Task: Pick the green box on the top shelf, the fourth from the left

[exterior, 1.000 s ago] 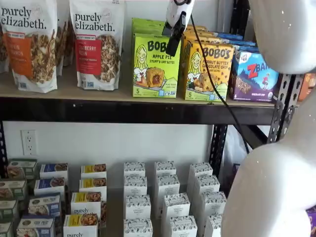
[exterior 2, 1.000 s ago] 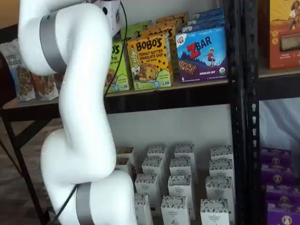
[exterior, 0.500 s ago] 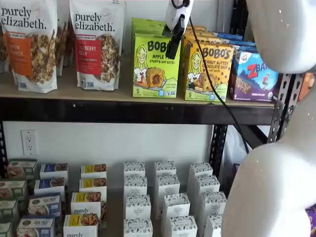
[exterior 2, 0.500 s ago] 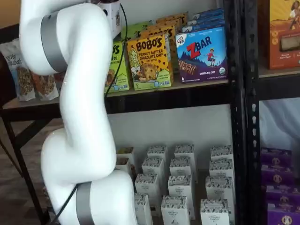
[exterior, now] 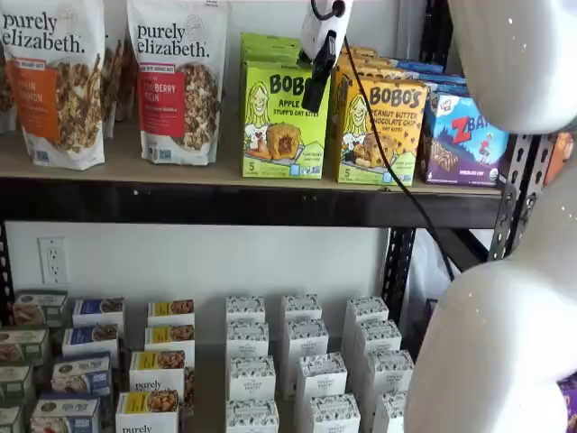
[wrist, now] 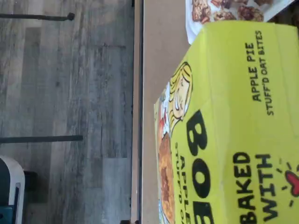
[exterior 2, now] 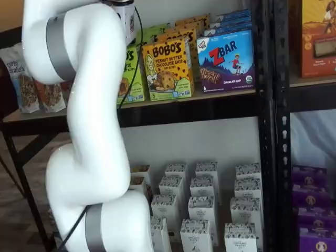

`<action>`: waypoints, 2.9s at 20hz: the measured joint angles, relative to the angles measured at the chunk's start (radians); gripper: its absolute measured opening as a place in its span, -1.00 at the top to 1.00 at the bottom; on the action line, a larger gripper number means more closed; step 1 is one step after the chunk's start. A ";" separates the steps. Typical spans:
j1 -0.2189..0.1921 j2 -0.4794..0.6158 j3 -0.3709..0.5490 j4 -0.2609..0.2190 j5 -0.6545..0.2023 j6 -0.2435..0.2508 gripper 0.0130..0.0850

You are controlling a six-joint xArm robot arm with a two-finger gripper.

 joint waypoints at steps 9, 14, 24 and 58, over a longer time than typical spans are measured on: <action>-0.006 -0.007 0.012 0.012 -0.013 -0.006 -0.56; -0.008 -0.008 0.012 0.015 -0.011 -0.008 -0.33; -0.006 -0.009 0.011 0.015 -0.009 -0.006 0.00; -0.008 -0.010 0.010 0.008 -0.006 -0.007 0.56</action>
